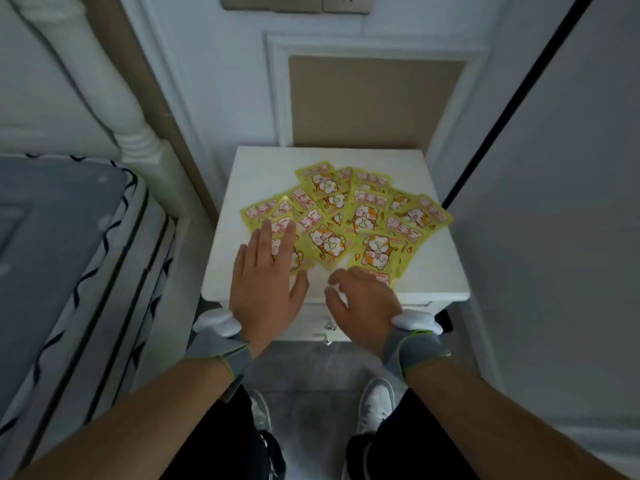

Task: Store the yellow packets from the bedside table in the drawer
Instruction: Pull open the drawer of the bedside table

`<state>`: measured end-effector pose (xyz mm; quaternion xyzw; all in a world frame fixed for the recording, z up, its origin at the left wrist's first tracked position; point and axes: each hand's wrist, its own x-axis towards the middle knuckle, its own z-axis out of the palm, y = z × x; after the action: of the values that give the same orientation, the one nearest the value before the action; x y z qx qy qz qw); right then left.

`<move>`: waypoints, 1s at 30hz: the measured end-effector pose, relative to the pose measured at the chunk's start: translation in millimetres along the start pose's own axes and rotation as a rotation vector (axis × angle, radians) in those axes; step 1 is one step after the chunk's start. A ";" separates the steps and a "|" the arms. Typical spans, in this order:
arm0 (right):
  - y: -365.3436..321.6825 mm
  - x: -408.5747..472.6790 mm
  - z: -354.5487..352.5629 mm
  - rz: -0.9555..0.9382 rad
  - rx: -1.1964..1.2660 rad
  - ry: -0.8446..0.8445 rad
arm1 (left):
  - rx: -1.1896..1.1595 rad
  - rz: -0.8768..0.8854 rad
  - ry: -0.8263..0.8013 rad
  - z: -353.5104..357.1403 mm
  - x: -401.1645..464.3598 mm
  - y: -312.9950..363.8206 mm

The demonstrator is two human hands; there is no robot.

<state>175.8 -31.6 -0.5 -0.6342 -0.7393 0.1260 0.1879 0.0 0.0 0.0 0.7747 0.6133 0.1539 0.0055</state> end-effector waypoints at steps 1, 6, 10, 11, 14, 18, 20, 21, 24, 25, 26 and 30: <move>-2.9 -0.5 3.8 0.022 -0.006 -0.111 | -0.007 -0.014 -0.010 -0.6 -0.6 -2.9; -9.7 10.6 34.4 0.093 -0.088 -0.418 | -0.004 -0.045 -0.019 8.4 7.5 -18.0; -6.7 10.6 64.8 0.132 -0.117 -0.737 | 0.010 -0.059 -0.049 23.0 1.8 -26.7; -2.6 9.9 73.6 0.150 -0.136 -0.802 | 0.012 -0.061 -0.059 26.3 1.2 -27.8; 8.2 7.7 94.1 0.245 -0.171 -0.859 | 0.011 -0.066 -0.065 31.6 -0.4 -28.5; 16.7 9.0 108.6 0.322 -0.196 -0.866 | 0.005 -0.063 -0.080 33.5 0.1 -28.8; 24.4 9.0 119.2 0.346 -0.168 -0.886 | -0.009 -0.072 -0.084 34.3 1.3 -28.1; 27.5 8.3 124.2 0.354 -0.157 -0.894 | -0.013 -0.074 -0.086 34.7 1.5 -27.8; 33.1 8.2 131.0 0.377 -0.131 -0.846 | -0.013 -0.071 -0.085 35.9 0.1 -28.3; 32.8 9.4 131.7 0.379 -0.117 -0.849 | -0.013 -0.070 -0.083 35.3 0.6 -28.6; 33.3 9.1 133.3 0.380 -0.104 -0.859 | -0.014 -0.071 -0.086 34.9 -0.4 -29.3; 48.9 2.8 146.5 0.343 -0.176 -0.911 | -0.013 -0.074 -0.080 32.1 -5.5 -29.5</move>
<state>154.9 -13.2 -152.4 -0.6406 -0.6391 0.3567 -0.2322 -21.2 7.9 -37.6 0.7569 0.6398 0.1266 0.0407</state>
